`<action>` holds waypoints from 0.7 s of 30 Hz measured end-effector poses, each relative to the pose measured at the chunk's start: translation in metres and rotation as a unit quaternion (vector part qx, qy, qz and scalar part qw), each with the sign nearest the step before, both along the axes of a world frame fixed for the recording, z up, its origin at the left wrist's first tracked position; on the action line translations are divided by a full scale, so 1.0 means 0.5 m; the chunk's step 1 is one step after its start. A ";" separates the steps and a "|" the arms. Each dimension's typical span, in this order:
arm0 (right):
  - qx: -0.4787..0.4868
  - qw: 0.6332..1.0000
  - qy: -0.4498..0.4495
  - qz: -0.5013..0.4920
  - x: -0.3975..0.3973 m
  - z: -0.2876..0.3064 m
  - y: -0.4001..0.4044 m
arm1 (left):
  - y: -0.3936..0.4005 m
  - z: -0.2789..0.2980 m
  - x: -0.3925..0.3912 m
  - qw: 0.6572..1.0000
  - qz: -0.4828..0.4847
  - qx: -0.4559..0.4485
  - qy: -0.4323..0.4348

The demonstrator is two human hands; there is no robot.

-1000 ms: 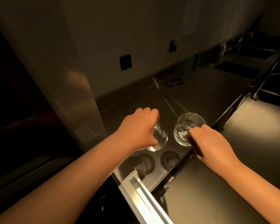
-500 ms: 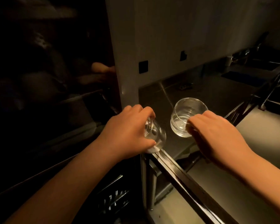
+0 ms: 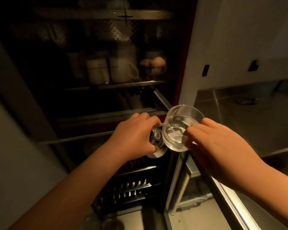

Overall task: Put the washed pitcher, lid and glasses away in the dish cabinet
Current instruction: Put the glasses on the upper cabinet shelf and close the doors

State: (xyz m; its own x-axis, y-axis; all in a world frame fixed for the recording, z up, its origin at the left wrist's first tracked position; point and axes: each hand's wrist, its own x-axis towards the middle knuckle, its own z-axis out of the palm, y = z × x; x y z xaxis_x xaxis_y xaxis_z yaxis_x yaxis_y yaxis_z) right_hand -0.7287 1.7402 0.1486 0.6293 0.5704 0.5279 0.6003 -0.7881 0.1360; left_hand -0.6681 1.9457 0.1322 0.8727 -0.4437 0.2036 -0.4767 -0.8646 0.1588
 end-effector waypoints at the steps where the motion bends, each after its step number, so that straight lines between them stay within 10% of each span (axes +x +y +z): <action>1: -0.002 1.000 -0.002 0.022 0.002 0.000 0.008 | 0.008 0.000 -0.009 1.000 0.011 0.005 -0.001; 21: -0.012 0.990 0.090 0.108 0.000 -0.043 0.057 | 0.075 -0.027 -0.072 0.997 0.036 0.065 0.016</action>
State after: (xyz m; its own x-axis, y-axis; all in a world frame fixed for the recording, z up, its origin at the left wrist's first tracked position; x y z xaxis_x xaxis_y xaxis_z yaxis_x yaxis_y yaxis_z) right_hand -0.7289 1.7689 0.1273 0.5741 0.7128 0.4029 0.7703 -0.6370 0.0292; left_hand -0.7041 1.9834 0.1187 0.9086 -0.4000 0.1202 -0.4087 -0.9108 0.0581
